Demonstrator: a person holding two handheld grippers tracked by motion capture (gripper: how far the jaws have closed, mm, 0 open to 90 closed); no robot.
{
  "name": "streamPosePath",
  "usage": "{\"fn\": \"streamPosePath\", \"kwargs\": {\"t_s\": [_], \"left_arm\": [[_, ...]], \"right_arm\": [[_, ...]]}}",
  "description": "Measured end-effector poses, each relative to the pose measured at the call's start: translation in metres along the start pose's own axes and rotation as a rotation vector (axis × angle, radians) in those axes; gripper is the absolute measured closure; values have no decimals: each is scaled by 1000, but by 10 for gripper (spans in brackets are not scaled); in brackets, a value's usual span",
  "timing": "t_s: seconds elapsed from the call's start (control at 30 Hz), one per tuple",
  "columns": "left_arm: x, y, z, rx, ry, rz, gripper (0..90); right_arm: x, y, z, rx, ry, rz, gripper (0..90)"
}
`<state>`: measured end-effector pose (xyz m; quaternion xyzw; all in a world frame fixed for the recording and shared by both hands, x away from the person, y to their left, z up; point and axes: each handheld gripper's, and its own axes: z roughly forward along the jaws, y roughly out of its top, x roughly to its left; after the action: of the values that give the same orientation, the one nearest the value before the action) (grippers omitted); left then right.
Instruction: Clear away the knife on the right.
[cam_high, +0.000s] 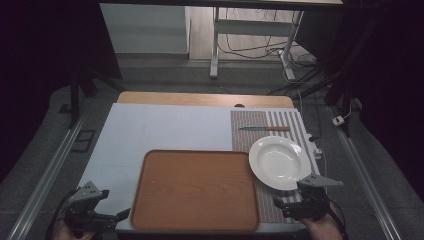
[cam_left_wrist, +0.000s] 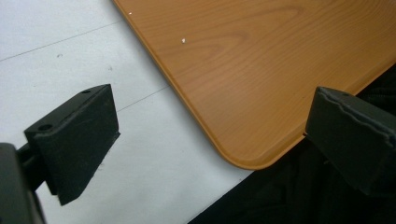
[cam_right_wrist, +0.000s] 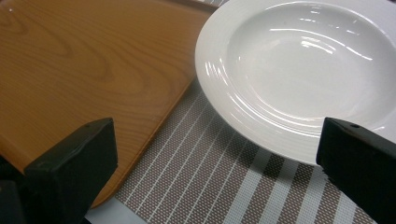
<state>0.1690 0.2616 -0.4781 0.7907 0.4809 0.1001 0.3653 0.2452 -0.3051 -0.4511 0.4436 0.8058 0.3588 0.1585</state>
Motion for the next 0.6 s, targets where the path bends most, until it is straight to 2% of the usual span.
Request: {"fn": "streamPosePath", "kwargs": {"t_s": [0.2,0.3,0.47,0.6], "left_arm": [[0,0,0,-4,-1,1,27],[0,0,0,-2,1,3,23],[0,0,0,-2,6,0,16],[-1,0,0,1,15,-6,2]], "right_arm": [[-1,8,3,-10,14,-12,0],[-4,12,6,-9,-1,-23,0],[-14,16,14,-5,-15,-14,0],[-19,19,17,-25,-27,-21,0]]}}
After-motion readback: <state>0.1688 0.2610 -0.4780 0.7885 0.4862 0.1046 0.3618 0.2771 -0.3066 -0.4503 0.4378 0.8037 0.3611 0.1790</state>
